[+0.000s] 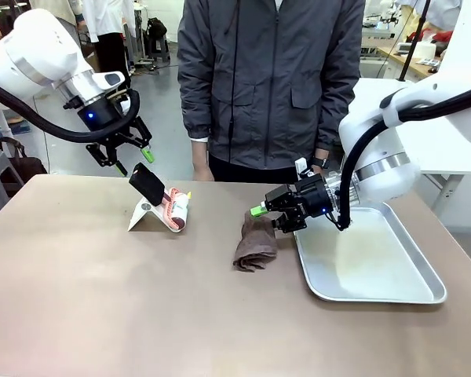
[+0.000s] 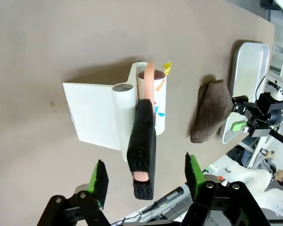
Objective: Clean the surface of the table.
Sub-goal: Return the Lint Roller and towel to their original positions.
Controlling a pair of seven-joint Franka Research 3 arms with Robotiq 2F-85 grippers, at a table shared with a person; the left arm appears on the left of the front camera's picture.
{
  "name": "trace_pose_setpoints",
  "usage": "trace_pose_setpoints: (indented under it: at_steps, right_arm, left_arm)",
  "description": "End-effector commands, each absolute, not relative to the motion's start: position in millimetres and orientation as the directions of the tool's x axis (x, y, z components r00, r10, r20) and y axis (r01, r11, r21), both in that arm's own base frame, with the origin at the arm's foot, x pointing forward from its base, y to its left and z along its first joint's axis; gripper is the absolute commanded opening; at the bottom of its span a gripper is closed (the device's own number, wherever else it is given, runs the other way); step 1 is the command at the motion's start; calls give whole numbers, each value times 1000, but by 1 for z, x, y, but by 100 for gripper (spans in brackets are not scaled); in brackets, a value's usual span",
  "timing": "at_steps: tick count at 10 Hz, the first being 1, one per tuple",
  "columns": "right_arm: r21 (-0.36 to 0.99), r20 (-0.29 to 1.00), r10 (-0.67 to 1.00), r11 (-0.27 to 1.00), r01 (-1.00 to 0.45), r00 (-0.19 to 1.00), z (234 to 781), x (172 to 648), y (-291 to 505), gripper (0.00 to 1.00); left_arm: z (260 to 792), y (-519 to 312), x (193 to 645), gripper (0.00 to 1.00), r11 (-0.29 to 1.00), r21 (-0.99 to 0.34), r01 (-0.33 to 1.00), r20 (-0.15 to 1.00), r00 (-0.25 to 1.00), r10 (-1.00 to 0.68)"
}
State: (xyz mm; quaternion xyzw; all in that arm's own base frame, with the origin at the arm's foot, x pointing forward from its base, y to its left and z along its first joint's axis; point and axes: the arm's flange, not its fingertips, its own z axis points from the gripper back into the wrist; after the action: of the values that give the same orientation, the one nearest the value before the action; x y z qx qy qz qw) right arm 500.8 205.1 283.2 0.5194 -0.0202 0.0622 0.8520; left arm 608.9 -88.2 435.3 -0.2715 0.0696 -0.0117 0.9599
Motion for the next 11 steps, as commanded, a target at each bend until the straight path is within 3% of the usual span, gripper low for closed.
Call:
trace_pose_setpoints:
  at_steps: [1,4,8,11]
  right_arm:
    - [865,105,124,479,-152,987,288,500,206,100]
    - [770,99,208,603,-208,973,315,495,214,100]
    - [456,53,209,865,-210,977,376,488,208,100]
    - [536,146,100,828,-164,984,402,454,168,100]
  left_arm:
    - [440,-77,598,100,862,-504,-44,-128,992,-24]
    - [448,-58,572,100,846,-532,-38,-92,996,-13]
    - [456,-15,514,100,773,-635,-16,-25,1000,0]
    - [453,21,441,100,665,-740,106,90,994,-59]
